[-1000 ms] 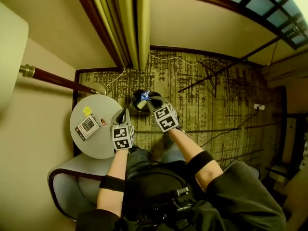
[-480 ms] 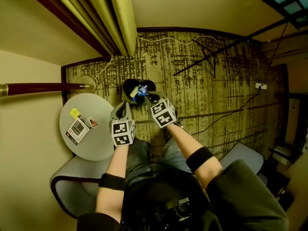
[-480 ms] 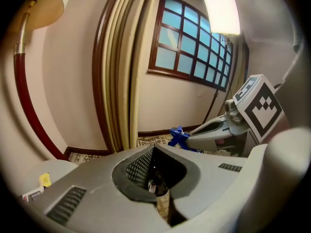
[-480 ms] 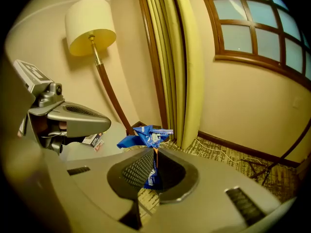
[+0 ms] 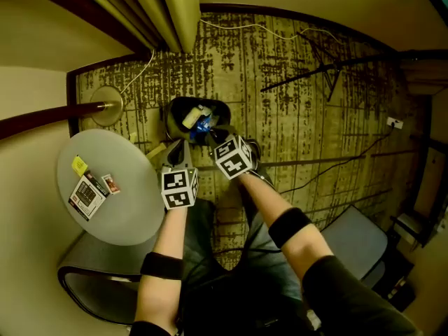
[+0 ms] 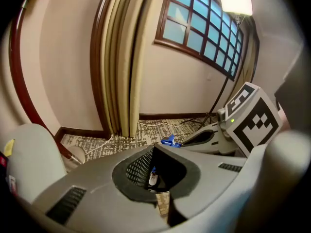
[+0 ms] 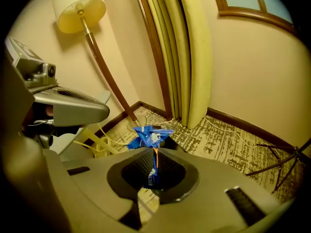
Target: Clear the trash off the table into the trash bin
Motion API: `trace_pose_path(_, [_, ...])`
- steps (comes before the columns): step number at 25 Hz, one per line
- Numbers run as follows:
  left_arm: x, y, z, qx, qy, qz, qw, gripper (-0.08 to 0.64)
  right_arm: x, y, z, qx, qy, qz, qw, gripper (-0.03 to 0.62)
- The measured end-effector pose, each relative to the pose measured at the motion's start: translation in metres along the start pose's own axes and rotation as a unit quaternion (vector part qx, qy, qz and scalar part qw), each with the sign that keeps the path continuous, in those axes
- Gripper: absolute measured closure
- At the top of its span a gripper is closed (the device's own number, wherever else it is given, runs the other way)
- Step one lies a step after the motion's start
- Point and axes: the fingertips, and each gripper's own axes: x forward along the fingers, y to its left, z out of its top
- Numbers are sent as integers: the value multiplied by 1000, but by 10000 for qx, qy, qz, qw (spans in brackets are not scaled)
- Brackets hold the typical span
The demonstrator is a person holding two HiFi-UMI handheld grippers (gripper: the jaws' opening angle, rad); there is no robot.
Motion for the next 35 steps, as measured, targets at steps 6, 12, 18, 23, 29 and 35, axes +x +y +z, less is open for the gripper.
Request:
trace_pose_path(6, [75, 20, -62, -137, 239, 62, 9996, 559, 91, -14, -51, -250, 286, 107, 9992, 545])
trace_pose_path(12, [118, 32, -118, -325, 455, 134, 9983, 559, 149, -24, -98, -369, 533, 92, 9979, 535])
trace_pose_path(18, [138, 36, -141, -396, 500, 142, 9979, 559, 180, -36, -125, -467, 713, -67, 9963, 502])
trace_pose_path(23, [140, 37, -144, -428, 471, 159, 9978, 559, 187, -33, -130, -512, 772, -53, 9957, 413])
trace_pose_path(29, [131, 32, -137, -422, 430, 155, 9981, 559, 176, -30, -128, -595, 761, -98, 9953, 339])
trace_pose_path(35, [115, 28, -125, -444, 397, 183, 9981, 559, 158, -27, -113, -586, 698, -54, 9958, 321])
